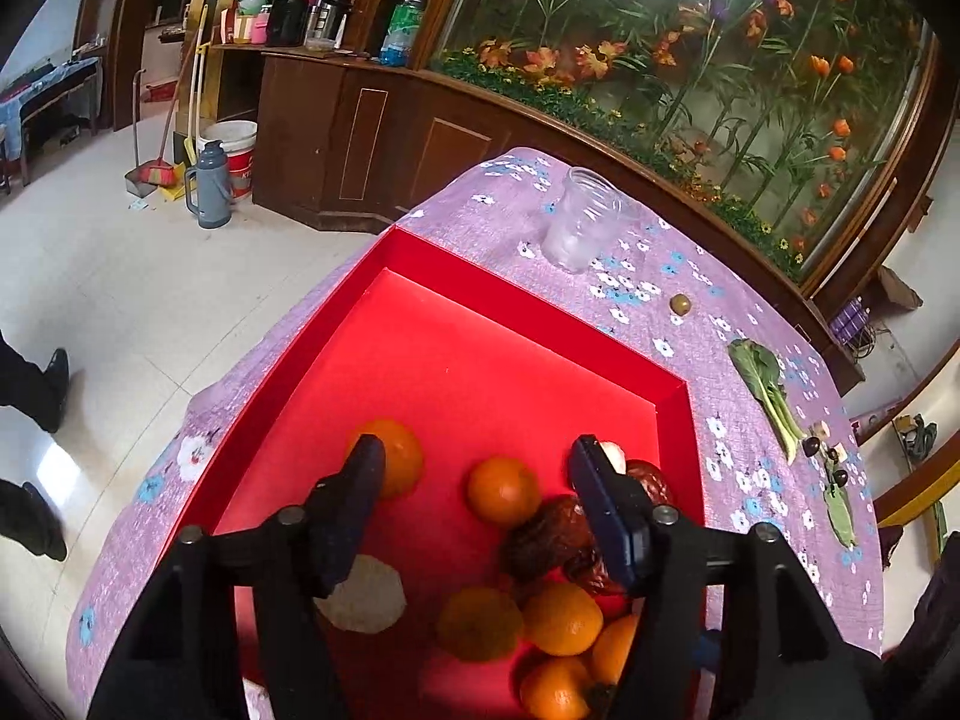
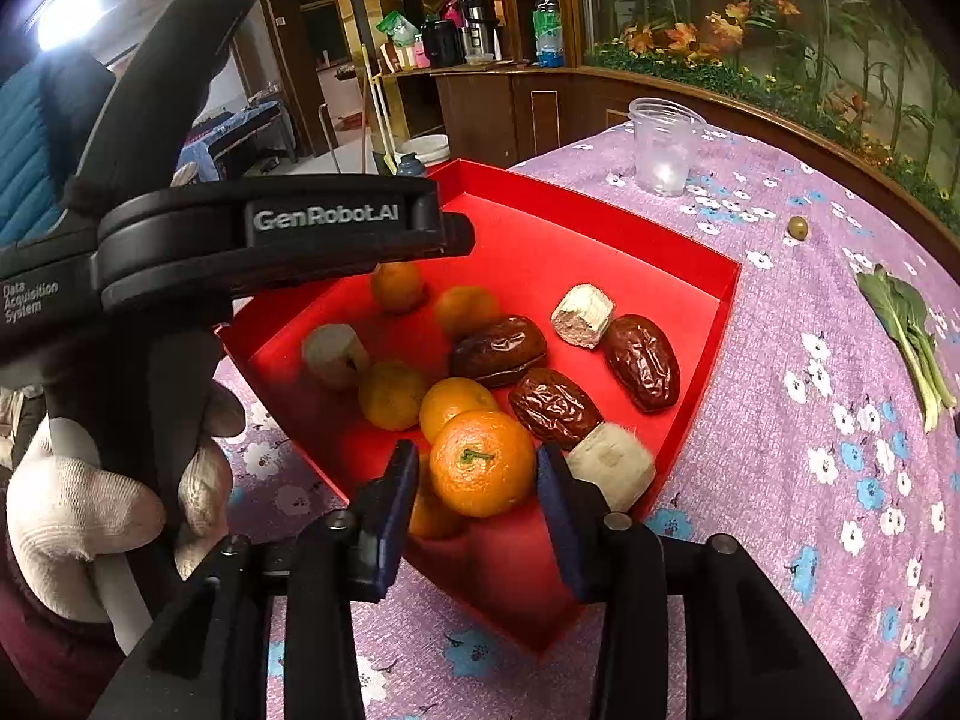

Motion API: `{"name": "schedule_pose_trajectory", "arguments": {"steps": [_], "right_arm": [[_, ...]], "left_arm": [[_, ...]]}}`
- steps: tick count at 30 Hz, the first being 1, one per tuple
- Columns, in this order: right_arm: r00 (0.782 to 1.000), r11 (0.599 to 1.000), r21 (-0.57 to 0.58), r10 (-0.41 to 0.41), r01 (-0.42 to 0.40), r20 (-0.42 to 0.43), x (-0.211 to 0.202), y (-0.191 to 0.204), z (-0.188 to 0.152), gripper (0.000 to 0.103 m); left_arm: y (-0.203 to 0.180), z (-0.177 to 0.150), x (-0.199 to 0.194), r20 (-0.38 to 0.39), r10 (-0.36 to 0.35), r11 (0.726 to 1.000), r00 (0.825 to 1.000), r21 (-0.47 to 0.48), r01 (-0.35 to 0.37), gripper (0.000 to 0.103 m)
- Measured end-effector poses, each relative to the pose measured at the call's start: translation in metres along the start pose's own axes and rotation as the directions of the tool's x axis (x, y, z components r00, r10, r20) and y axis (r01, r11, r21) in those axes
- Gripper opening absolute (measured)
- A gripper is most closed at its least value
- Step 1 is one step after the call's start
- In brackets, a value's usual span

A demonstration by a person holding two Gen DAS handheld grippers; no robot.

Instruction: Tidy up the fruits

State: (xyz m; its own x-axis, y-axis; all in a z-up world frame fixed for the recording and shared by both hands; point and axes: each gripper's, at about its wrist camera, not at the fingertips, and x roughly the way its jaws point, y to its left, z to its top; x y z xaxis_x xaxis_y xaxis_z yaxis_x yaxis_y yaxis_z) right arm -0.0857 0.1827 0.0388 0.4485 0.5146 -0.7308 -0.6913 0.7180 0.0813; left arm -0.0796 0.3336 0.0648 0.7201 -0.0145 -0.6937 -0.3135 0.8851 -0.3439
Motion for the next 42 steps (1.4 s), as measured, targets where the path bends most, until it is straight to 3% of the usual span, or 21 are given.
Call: {"name": "schedule_pose_trajectory", "arguments": {"steps": [4,6,12,16,29,42], "right_arm": [[0.999,1.000,0.004,-0.009,0.009,0.037,-0.014,0.000,-0.004,0.061],[0.998,1.000,0.010,-0.016,0.015,0.063,-0.024,0.000,-0.008,0.063],[0.991,0.995,0.081,-0.063,0.053,0.117,-0.051,-0.010,-0.026,0.072],[0.984,0.986,0.137,-0.113,0.094,0.135,-0.064,-0.020,-0.038,0.077],[0.965,0.960,0.235,-0.193,0.150,0.176,-0.103,-0.040,-0.069,0.086],[0.946,0.950,0.241,-0.250,0.198,0.208,-0.114,-0.043,-0.078,0.091]], "left_arm": [[-0.004,-0.005,-0.020,0.041,0.030,1.000,0.999,0.000,-0.030,0.065],[-0.008,-0.008,-0.031,0.073,0.065,0.998,0.995,0.008,-0.065,0.071],[-0.031,-0.022,-0.070,0.208,0.202,0.975,0.957,0.044,-0.216,0.093],[-0.049,-0.034,-0.087,0.255,0.226,0.965,0.940,0.075,-0.252,0.097],[-0.094,-0.060,-0.106,0.274,0.238,0.945,0.932,0.155,-0.287,0.099],[-0.112,-0.074,-0.097,0.239,0.217,0.941,0.947,0.207,-0.268,0.099]]}}
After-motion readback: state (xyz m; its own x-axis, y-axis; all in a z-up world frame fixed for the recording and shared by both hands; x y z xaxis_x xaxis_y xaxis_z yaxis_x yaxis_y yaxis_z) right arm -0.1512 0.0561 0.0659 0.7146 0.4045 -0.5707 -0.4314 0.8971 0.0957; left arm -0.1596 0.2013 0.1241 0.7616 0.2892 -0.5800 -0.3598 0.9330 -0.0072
